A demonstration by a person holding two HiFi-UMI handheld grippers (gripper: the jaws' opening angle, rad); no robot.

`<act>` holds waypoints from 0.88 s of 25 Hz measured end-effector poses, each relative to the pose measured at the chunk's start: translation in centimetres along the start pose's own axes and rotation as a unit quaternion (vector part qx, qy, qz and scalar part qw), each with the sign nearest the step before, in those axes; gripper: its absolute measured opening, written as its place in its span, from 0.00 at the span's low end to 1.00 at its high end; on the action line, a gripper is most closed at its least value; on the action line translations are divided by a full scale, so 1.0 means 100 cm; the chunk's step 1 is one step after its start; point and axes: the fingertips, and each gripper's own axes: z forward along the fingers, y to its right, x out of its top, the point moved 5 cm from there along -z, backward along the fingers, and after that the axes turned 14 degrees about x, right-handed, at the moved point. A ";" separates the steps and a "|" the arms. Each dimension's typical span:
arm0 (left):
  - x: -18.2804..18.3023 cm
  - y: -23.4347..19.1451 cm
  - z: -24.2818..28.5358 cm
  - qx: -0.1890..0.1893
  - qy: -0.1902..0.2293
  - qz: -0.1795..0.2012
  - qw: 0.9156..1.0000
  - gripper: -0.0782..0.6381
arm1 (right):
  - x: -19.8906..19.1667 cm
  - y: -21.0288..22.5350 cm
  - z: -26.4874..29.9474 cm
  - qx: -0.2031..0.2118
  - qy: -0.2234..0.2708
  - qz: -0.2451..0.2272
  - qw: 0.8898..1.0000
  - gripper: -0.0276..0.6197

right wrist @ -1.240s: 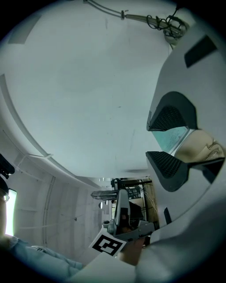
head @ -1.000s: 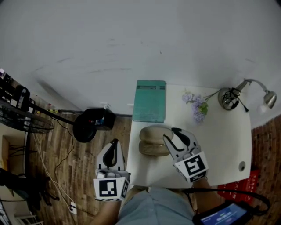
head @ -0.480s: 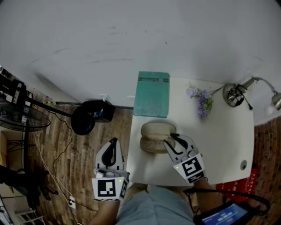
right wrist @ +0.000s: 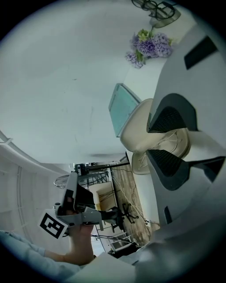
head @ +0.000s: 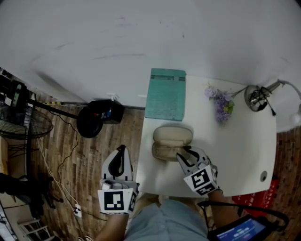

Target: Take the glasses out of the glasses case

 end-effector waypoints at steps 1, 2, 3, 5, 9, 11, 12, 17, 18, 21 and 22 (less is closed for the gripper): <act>0.000 0.000 0.000 0.000 0.000 0.000 1.000 0.12 | -0.002 0.000 0.001 0.001 -0.004 -0.001 1.000 0.25; 0.000 0.000 0.001 0.001 0.000 -0.001 1.000 0.12 | -0.003 0.000 0.002 0.002 -0.007 -0.001 1.000 0.25; 0.000 0.000 0.001 0.001 0.001 -0.001 1.000 0.12 | -0.004 0.000 0.003 0.003 -0.009 -0.001 1.000 0.25; 0.000 0.000 0.000 0.002 0.002 -0.001 1.000 0.12 | -0.006 0.001 0.004 0.002 -0.013 -0.002 1.000 0.25; 0.001 0.001 0.001 0.002 0.001 -0.001 1.000 0.12 | -0.008 0.004 0.007 0.004 -0.022 -0.005 1.000 0.24; 0.000 -0.001 0.000 0.003 -0.001 0.000 1.000 0.12 | -0.009 0.004 0.008 0.005 -0.030 -0.010 0.999 0.23; 0.000 -0.001 0.000 0.004 -0.001 0.000 1.000 0.12 | -0.009 0.005 0.009 0.005 -0.033 -0.015 0.999 0.23; 0.000 -0.004 0.000 0.007 -0.001 0.000 1.000 0.12 | -0.013 0.005 0.014 0.012 -0.054 -0.035 0.998 0.23; 0.000 -0.005 0.000 0.008 -0.001 0.000 1.000 0.12 | -0.014 0.004 0.015 0.014 -0.059 -0.037 0.998 0.23; -0.001 -0.007 -0.001 0.010 -0.001 0.000 1.000 0.12 | -0.019 0.003 0.017 0.019 -0.068 -0.038 0.997 0.23; -0.001 -0.008 -0.001 0.011 -0.001 0.000 1.000 0.12 | -0.022 0.002 0.017 0.021 -0.073 -0.038 0.996 0.23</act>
